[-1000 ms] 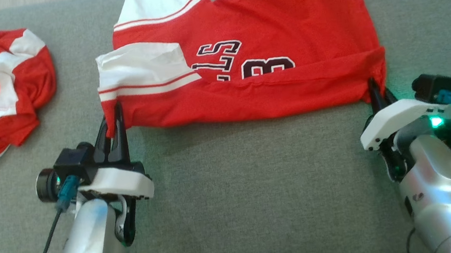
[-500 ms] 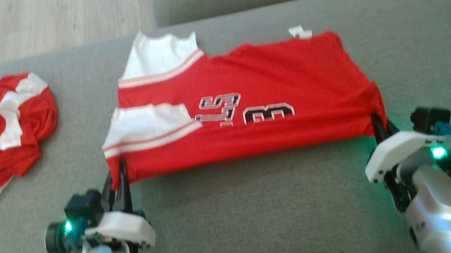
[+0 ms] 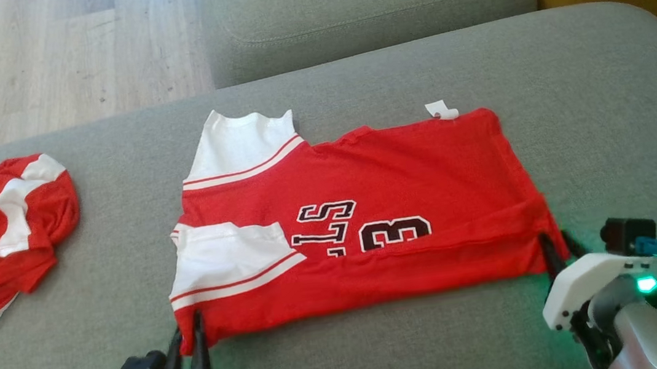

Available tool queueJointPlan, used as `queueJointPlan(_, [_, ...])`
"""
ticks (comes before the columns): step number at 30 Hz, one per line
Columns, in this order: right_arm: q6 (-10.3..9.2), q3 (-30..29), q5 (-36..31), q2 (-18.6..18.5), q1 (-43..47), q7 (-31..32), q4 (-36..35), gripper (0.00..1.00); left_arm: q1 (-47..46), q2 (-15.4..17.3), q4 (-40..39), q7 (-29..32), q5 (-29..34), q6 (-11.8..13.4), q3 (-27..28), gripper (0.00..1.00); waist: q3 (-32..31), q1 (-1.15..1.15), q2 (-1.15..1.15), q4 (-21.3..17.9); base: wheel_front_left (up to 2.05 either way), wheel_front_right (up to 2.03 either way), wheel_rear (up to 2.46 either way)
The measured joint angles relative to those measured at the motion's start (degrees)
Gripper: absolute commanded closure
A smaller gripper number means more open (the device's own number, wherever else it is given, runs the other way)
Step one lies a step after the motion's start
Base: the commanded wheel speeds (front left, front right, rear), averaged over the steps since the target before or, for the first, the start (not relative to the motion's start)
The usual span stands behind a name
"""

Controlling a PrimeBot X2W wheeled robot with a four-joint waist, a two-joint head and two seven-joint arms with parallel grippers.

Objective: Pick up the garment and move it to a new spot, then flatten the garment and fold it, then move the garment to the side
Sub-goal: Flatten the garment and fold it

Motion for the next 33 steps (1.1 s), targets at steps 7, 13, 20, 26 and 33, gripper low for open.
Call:
queueJointPlan(7, [0.00,0.47,2.37,0.00,1.71,-1.67,-12.11,0.00,0.13,0.18,-2.49,0.46,-0.09,1.42,0.19,0.00,1.03,0.01,0.00,-0.96,0.00,0.00,0.00])
queueJointPlan(13, [0.00,-0.49,2.79,0.01,1.69,-4.85,-23.34,0.00,-2.77,2.31,-10.76,-1.66,-0.49,-0.64,0.85,0.00,3.89,0.02,0.00,-1.85,0.00,0.00,0.00])
queueJointPlan(20, [0.00,-0.24,1.70,-0.01,-0.60,-4.03,-28.62,0.00,-14.23,6.64,-13.80,5.33,-0.59,-5.10,-0.37,0.00,8.30,0.02,0.00,-2.67,0.00,0.00,0.00])
queueJointPlan(26, [0.00,0.88,1.13,-0.36,-9.49,-3.01,-32.84,0.00,-34.55,11.61,-8.78,17.86,-3.75,-7.20,-4.32,0.00,15.01,0.03,0.00,-3.36,0.00,0.00,0.00])
queueJointPlan(33, [0.00,3.59,0.76,-0.46,-14.98,-2.58,-34.06,0.00,-49.32,20.95,-0.03,32.41,-15.06,-7.62,-15.18,0.00,22.07,0.04,0.00,-6.06,0.00,0.00,0.00])
